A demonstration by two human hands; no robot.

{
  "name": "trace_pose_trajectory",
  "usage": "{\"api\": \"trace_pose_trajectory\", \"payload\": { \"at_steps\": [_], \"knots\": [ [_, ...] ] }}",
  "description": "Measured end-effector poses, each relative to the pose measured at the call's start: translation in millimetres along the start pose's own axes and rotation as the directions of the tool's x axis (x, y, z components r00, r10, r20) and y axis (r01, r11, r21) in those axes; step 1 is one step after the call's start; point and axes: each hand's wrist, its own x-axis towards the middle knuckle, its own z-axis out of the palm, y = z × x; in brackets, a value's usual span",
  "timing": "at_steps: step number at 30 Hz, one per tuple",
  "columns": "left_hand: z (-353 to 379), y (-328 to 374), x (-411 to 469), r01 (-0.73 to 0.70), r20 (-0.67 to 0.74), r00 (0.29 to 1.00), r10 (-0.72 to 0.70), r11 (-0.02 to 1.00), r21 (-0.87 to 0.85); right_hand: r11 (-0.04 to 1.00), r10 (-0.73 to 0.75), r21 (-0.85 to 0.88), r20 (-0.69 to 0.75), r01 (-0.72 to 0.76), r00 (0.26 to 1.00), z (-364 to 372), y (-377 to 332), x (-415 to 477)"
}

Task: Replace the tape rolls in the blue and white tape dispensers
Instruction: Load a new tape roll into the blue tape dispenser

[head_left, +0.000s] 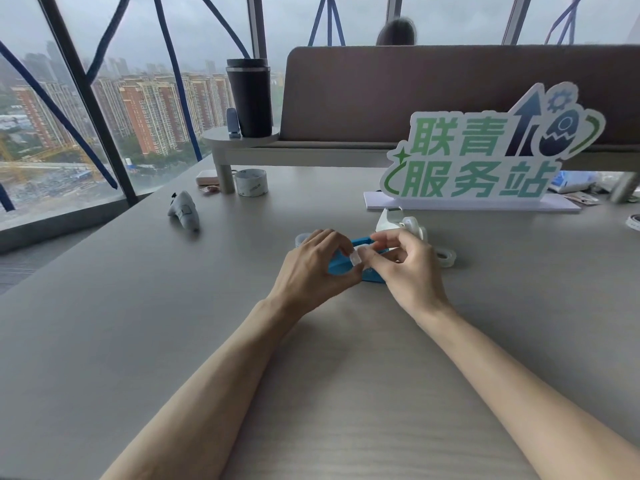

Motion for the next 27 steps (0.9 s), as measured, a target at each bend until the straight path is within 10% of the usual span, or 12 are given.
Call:
{"api": "trace_pose_trajectory", "payload": {
  "at_steps": [8,15,27],
  "knots": [
    [-11.7,-10.1,1.9,0.019,-0.036,0.999,-0.020,0.999,-0.027,0.997,-0.041,-0.065,0.014,0.042,0.999,-5.6,1.7,3.7],
    [-12.5,-18.6,0.8,0.039,-0.039,0.998,-0.040,0.999,-0.014,0.758,-0.366,-0.413,0.372,0.505,0.853,-2.8,9.9,-5.6],
    [-12.9,-12.0,-0.1,0.024,-0.034,0.999,-0.024,1.000,-0.003,0.876,-0.296,-0.331,0.201,0.350,0.934,-8.7,6.3,-0.1]
  ]
}}
